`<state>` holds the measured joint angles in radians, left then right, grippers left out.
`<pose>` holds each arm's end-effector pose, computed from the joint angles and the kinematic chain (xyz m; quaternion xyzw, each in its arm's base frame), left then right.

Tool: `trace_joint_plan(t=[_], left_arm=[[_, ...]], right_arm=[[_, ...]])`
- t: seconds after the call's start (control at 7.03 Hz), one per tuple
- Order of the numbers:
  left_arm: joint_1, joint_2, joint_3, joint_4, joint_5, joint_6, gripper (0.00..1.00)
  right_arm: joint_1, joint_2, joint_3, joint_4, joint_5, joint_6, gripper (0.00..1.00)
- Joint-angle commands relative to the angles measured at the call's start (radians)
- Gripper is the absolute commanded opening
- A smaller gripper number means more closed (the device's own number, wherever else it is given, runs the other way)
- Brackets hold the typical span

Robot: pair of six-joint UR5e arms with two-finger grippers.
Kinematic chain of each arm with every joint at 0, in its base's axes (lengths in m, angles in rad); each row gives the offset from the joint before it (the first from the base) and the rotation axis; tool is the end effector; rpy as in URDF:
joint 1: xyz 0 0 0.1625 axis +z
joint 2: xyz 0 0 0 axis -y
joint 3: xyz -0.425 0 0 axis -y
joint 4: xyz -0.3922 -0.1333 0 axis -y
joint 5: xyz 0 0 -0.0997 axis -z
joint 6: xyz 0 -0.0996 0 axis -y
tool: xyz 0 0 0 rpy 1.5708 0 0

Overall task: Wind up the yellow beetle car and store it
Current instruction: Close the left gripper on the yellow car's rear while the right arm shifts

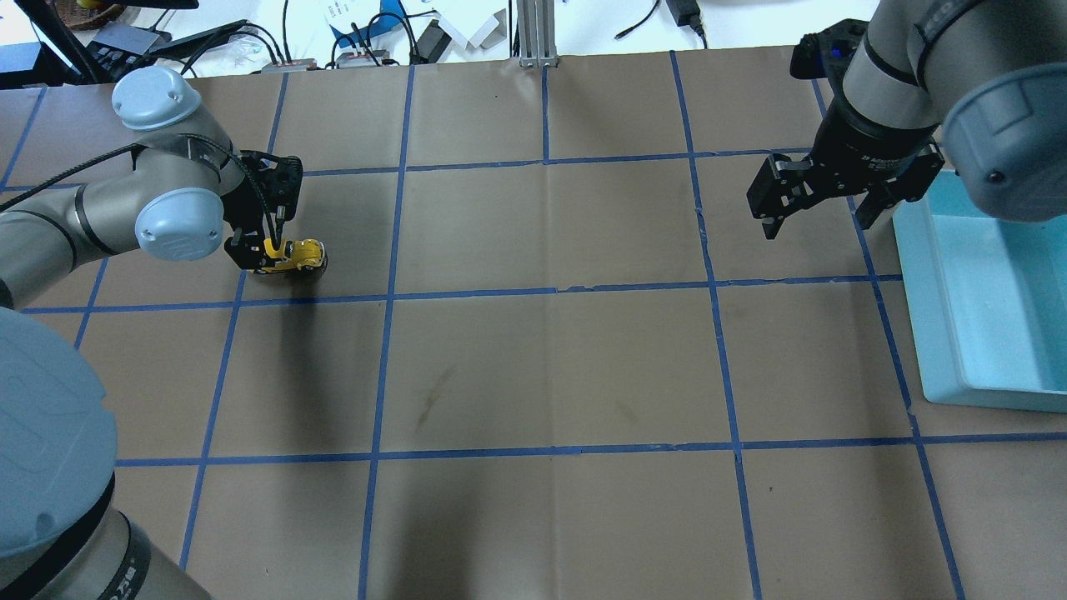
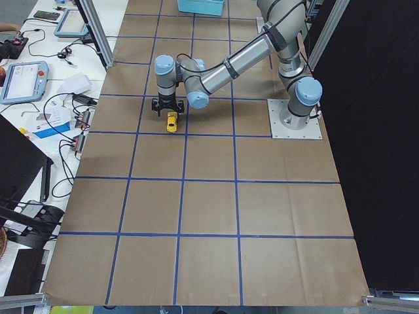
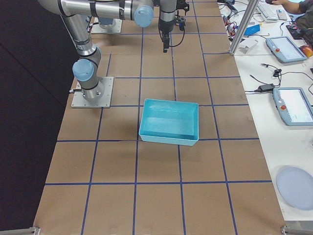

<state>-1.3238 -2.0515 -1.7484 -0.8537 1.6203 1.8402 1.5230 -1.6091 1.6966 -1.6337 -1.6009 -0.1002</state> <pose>0.0252 -0.6249 0.2059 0.7139 0.6991 0.0066 0.0378 0.1076 -0.4773 0.4509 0.0264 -0.9995 -0.0134 0.0141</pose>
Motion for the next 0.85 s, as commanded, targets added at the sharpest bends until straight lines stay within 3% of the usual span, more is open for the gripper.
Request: trace_joint_plan(t=[0.0,0.14,0.43,0.71], left_arm=[[0.000,-0.028,-0.005,0.010,-0.005,0.002,0.97],[0.000,-0.035,-0.006,0.022,-0.004,0.004,0.91],[0.000,-0.021,-0.010,0.024,0.001,0.005,0.57],[0.000,-0.016,-0.005,0.022,0.007,0.004,0.58]], right_arm=[[0.014,-0.008,-0.009,-0.009,0.012,-0.007,1.00],[0.047,-0.002,-0.005,-0.062,0.034,-0.004,1.00],[0.077,0.008,-0.005,-0.090,0.045,0.008,1.00],[0.060,0.011,-0.002,-0.089,0.023,-0.002,1.00]])
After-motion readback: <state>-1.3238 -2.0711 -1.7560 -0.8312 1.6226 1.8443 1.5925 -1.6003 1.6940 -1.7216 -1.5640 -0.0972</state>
